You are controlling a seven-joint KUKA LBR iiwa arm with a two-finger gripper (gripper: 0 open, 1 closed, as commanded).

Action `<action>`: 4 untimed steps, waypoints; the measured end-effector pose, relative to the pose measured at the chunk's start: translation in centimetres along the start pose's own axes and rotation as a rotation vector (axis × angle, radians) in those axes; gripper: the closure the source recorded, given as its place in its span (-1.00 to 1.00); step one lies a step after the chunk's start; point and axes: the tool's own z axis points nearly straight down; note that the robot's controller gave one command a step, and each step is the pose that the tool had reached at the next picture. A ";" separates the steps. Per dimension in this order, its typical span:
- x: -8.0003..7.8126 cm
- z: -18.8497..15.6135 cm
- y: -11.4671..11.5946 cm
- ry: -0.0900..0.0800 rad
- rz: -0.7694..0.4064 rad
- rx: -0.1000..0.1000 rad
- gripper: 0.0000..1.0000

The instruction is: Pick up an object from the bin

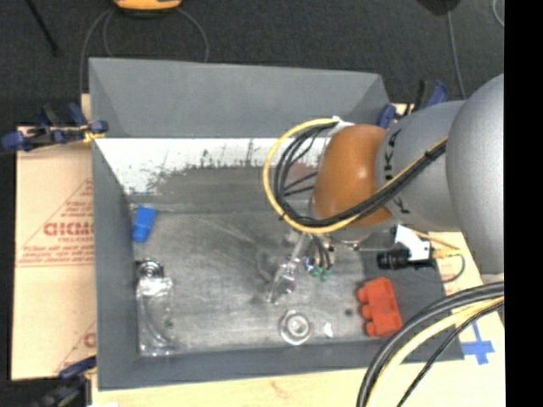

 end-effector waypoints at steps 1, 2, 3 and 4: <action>1.1 3.0 -0.4 -0.020 0.024 -0.003 -1.00; 0.8 2.7 -0.4 -0.014 0.024 -0.001 -1.00; 0.6 2.5 -0.3 -0.023 0.024 -0.005 1.00; 0.4 -0.9 -0.3 -0.010 0.021 -0.003 1.00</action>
Offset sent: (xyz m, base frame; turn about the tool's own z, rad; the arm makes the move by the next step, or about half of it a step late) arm -0.0158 0.0034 -0.0328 0.0259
